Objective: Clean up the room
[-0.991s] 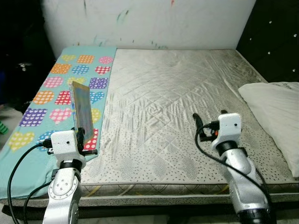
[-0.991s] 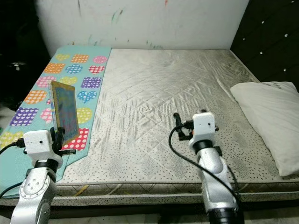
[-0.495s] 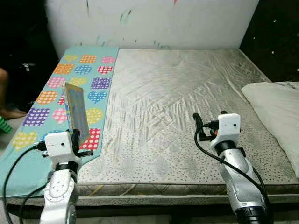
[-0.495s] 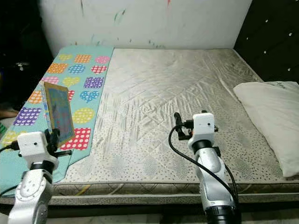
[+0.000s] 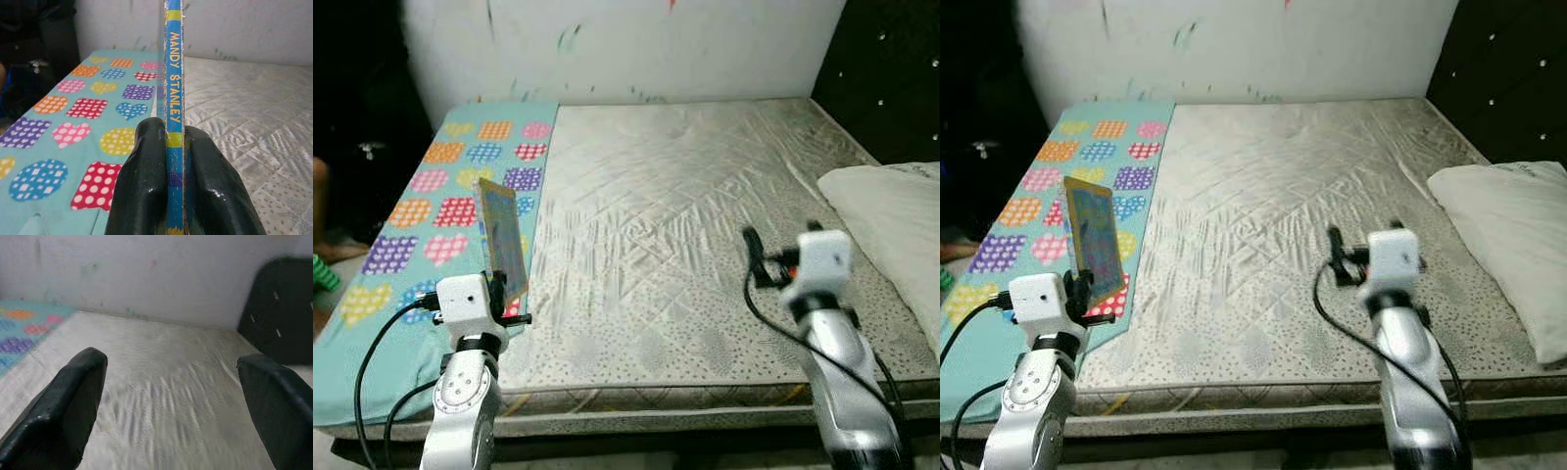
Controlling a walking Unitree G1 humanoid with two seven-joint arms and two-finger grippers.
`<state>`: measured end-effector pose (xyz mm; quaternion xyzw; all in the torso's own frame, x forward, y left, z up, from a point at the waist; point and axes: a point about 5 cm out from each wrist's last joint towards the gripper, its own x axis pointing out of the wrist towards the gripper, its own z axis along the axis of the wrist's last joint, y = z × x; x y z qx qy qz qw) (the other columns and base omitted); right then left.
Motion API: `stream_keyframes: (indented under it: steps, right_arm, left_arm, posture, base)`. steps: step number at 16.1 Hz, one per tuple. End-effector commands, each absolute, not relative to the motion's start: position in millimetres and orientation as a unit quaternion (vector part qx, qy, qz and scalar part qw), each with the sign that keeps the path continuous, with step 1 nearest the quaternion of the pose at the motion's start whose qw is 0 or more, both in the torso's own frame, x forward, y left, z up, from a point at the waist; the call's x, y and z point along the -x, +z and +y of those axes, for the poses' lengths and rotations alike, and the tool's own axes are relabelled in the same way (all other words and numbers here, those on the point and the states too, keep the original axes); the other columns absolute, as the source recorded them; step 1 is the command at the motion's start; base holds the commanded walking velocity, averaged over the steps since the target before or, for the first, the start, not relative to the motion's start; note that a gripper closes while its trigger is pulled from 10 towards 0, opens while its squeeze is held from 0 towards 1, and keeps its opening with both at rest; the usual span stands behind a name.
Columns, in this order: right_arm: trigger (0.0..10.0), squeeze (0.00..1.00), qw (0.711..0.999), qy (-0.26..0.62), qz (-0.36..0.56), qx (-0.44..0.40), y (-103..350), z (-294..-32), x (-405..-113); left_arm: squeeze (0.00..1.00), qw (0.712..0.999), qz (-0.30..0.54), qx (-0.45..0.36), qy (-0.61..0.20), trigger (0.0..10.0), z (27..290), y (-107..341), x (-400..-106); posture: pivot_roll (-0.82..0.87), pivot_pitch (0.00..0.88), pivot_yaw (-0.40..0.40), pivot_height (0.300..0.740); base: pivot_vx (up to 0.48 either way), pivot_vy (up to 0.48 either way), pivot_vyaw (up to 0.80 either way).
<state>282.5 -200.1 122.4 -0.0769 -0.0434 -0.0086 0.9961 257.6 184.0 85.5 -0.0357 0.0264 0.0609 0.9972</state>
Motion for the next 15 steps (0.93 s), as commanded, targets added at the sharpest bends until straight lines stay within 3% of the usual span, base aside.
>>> stream_keyframes:
  steps: [1, 5, 7, 15]
  right_arm:
    - [10.0, 0.00, 0.997, -0.020, -0.031, 0.074, 118.6, -203.7, -277.9]
    - [10.0, 0.00, 0.997, 0.023, -0.034, 0.065, 124.2, -179.1, -274.9]
    - [10.0, 0.00, 0.998, 0.000, -0.013, 0.061, 112.1, -186.5, -274.7]
    - [10.0, 0.00, 0.998, 0.011, -0.019, 0.066, 114.5, -188.5, -273.0]
  left_arm:
    - [0.00, 0.998, 0.011, 0.030, 0.051, 10.0, 184.1, 92.8, -259.0]
    - [0.00, 0.999, -0.002, 0.027, 0.042, 10.0, 189.6, 101.0, -260.3]
    - [0.00, 0.997, 0.012, 0.016, 0.075, 10.0, 200.6, 89.1, -261.3]
    - [0.00, 0.997, -0.002, 0.015, 0.072, 10.0, 199.6, 97.4, -260.4]
  posture:
    - [-0.31, 0.000, 0.071, 0.740]
    - [-0.28, 0.000, 0.038, 0.740]
    - [-0.25, 0.000, 0.029, 0.740]
    - [-0.22, 0.000, 0.030, 0.740]
  base:
    - [0.000, 0.000, 0.00]
    - [0.000, 0.000, 0.00]
    - [0.000, 0.000, 0.00]
    - [0.000, 0.000, 0.00]
